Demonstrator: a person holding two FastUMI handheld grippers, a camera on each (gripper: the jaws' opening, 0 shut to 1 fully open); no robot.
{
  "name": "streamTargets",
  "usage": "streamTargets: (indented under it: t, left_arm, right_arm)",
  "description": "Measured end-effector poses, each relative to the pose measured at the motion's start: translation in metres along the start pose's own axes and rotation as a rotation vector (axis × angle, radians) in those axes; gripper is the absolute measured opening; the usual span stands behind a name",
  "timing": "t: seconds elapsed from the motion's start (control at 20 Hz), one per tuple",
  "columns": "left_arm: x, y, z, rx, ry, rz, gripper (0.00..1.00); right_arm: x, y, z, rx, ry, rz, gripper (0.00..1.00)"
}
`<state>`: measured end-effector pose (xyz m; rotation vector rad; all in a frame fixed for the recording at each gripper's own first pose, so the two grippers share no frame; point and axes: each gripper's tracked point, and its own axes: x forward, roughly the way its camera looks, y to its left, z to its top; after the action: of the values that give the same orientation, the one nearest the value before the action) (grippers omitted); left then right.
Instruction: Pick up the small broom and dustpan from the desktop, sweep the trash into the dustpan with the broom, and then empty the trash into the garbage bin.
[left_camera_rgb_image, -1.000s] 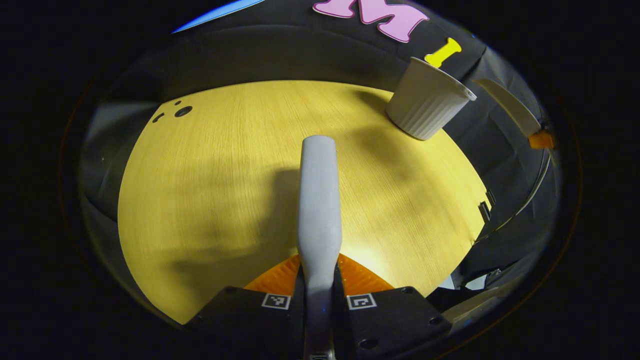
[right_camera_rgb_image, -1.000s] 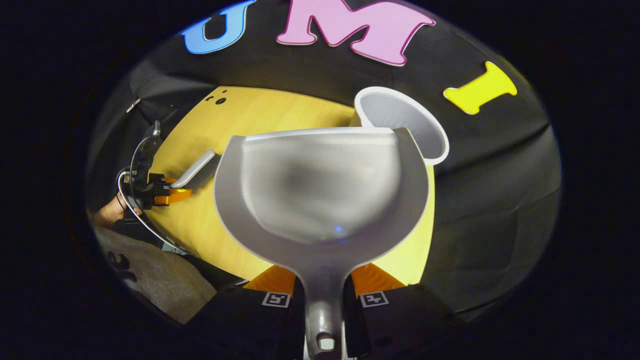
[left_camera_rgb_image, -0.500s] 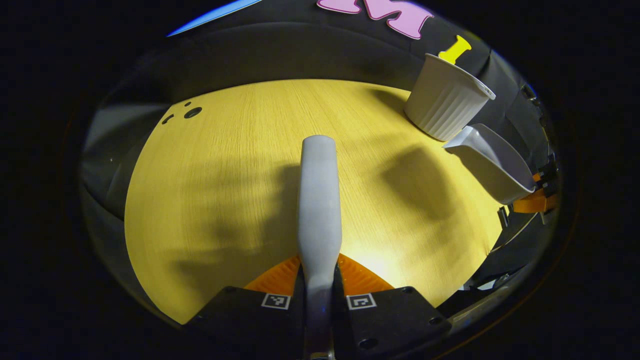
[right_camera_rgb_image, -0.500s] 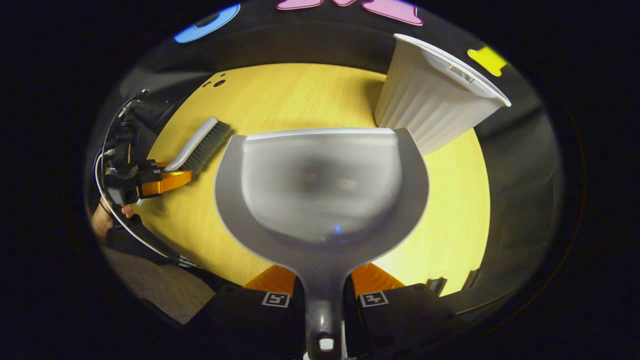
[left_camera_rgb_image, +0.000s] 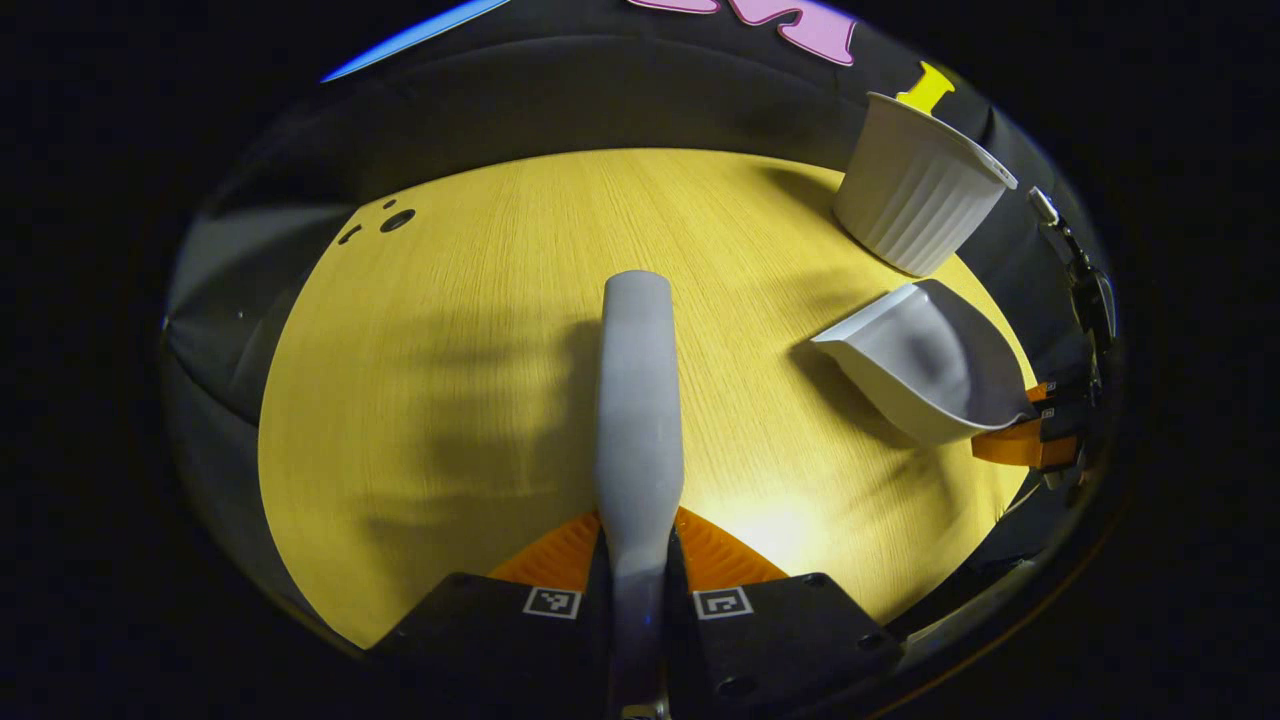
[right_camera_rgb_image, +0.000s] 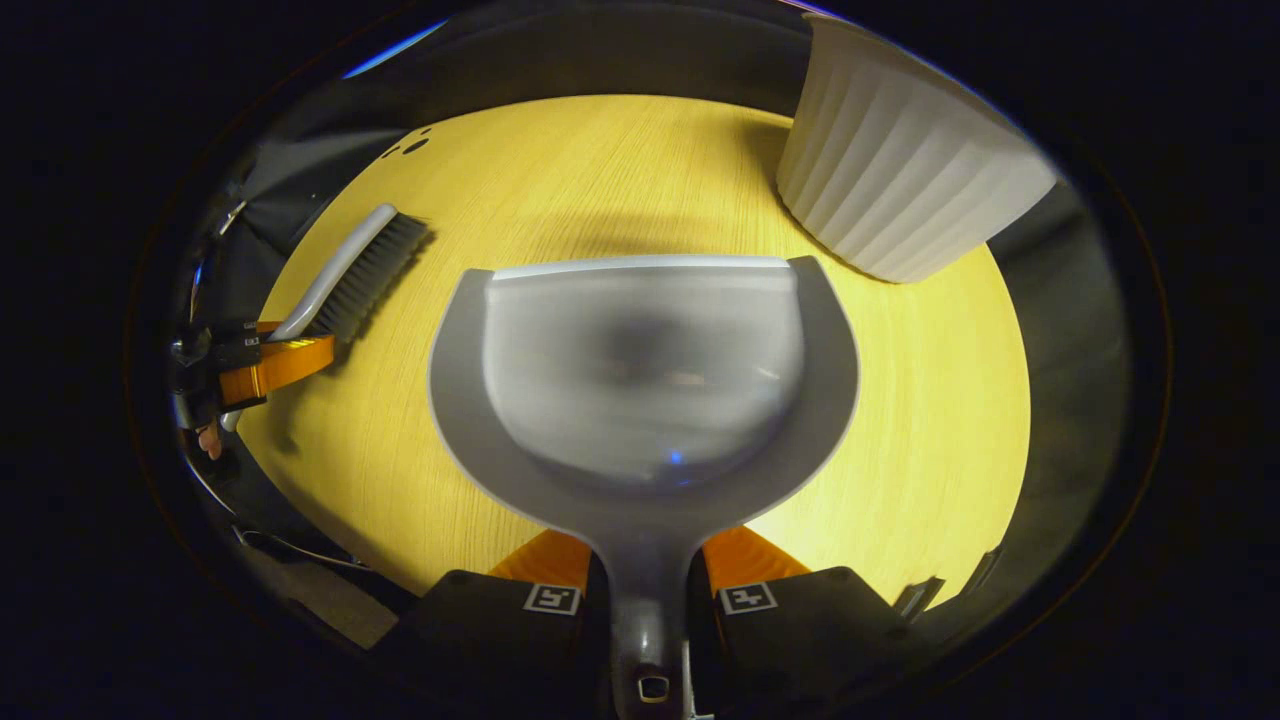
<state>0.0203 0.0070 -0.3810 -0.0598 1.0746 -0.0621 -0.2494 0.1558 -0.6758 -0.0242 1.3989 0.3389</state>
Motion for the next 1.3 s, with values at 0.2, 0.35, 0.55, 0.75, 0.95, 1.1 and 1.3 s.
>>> streamTargets:
  t: [0.2, 0.35, 0.55, 0.75, 0.95, 1.1, 1.3]
  left_arm:
    - [0.003, -0.003, -0.002, 0.008, 0.025, 0.030, 0.27]
    - [0.004, -0.003, 0.000, 0.023, 0.030, 0.054, 0.27]
    - [0.005, -0.005, 0.002, 0.040, 0.044, 0.058, 0.31]
    - [0.001, -0.005, 0.003, 0.046, 0.042, 0.057, 0.29]
    - [-0.002, -0.006, 0.006, 0.071, 0.032, 0.066, 0.31]
    - [-0.010, -0.005, 0.005, 0.070, 0.027, 0.067, 0.32]
    - [-0.028, -0.005, 0.005, 0.071, 0.008, 0.056, 0.33]
  right_arm:
    - [0.010, -0.003, 0.001, -0.002, -0.003, -0.007, 0.36]
    - [0.014, -0.003, 0.000, 0.005, 0.005, -0.003, 0.36]
    - [0.020, -0.003, -0.003, 0.004, 0.004, 0.006, 0.37]
    - [0.020, -0.005, -0.004, -0.006, 0.006, 0.003, 0.31]
    - [0.015, -0.002, -0.008, -0.002, 0.007, 0.012, 0.39]
    - [0.003, 0.000, -0.007, 0.025, -0.006, 0.025, 0.41]
    - [-0.026, 0.003, -0.006, 0.053, -0.039, 0.055, 0.43]
